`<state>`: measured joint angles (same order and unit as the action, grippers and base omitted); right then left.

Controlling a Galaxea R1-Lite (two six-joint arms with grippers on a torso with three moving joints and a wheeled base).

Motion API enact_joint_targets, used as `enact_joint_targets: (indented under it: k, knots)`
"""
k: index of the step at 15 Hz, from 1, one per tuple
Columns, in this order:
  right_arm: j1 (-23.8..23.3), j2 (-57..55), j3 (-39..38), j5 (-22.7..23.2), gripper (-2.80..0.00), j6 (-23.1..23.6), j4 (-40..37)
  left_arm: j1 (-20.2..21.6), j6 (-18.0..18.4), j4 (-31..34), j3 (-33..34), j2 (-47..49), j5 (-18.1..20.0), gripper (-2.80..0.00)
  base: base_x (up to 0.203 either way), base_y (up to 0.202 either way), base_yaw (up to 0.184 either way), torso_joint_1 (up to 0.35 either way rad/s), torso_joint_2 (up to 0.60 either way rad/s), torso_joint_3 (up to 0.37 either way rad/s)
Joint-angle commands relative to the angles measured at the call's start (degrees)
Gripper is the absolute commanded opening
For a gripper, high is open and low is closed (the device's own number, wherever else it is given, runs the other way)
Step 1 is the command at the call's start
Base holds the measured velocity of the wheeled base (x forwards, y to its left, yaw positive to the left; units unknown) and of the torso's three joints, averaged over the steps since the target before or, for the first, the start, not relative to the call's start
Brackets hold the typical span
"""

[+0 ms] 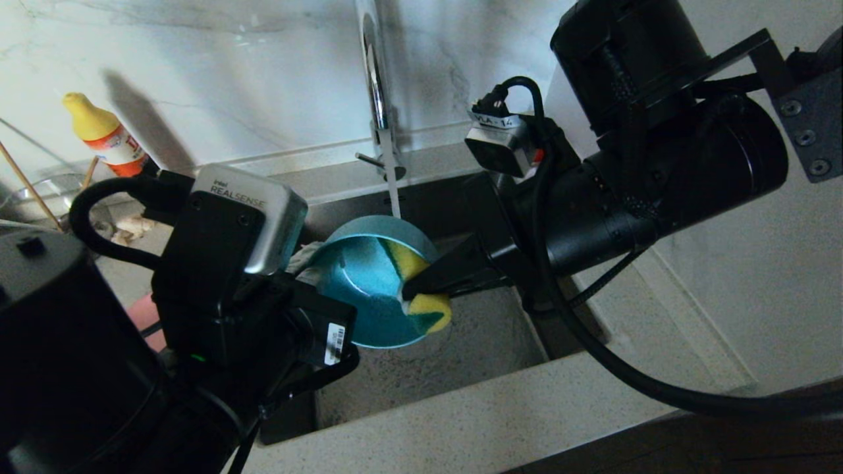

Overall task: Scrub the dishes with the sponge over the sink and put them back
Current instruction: Wipe the bowl

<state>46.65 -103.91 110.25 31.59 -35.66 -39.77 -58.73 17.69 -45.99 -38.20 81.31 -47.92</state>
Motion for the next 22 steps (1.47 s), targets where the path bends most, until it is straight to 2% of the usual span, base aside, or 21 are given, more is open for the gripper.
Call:
enact_joint_targets:
  k: [1, 6, 8, 12, 14, 19, 22]
  knots:
    - [0.1, 0.45, -0.74, 0.41, -2.8, -0.2, -1.44, 0.04, 0.05, -0.24, -0.85, -0.01, -0.33, -2.8, 0.0, 0.0, 0.0, 0.0, 0.0, 0.0]
    - [2.15, -0.72, -1.49, 0.49, -2.8, -0.38, -2.59, 0.11, 0.15, -0.24, -1.62, -0.31, -0.33, -2.8, 0.0, 0.0, 0.0, 0.0, 0.0, 0.0]
    - [4.49, -1.95, -0.96, 0.49, -2.8, -0.33, -2.47, 0.11, -0.11, -0.33, -1.88, 0.0, -0.33, -2.8, 0.0, 0.0, 0.0, 0.0, 0.0, 0.0]
    - [6.03, -3.53, 0.32, 0.26, -2.8, -0.31, 0.42, 0.11, -0.23, -0.26, -1.39, -0.25, -0.33, -2.8, 0.0, 0.0, 0.0, 0.0, 0.0, 0.0]
    - [5.21, -2.99, 0.32, -0.01, -2.8, -0.32, 0.64, 0.1, -0.11, -0.24, -1.02, -0.46, -0.33, -2.8, 0.0, 0.0, 0.0, 0.0, 0.0, 0.0]
    - [-0.26, 0.6, 0.4, -0.56, -2.8, -0.13, 0.75, 0.11, -0.29, -0.24, -0.47, -0.8, -0.33, -2.8, 0.0, 0.0, 0.0, 0.0, 0.0, 0.0]
    - [-1.3, 2.13, 0.32, -0.47, -2.8, -0.03, 0.66, 0.11, -0.37, -0.24, -0.3, -0.74, -0.33, -2.8, 0.0, 0.0, 0.0, 0.0, 0.0, 0.0]
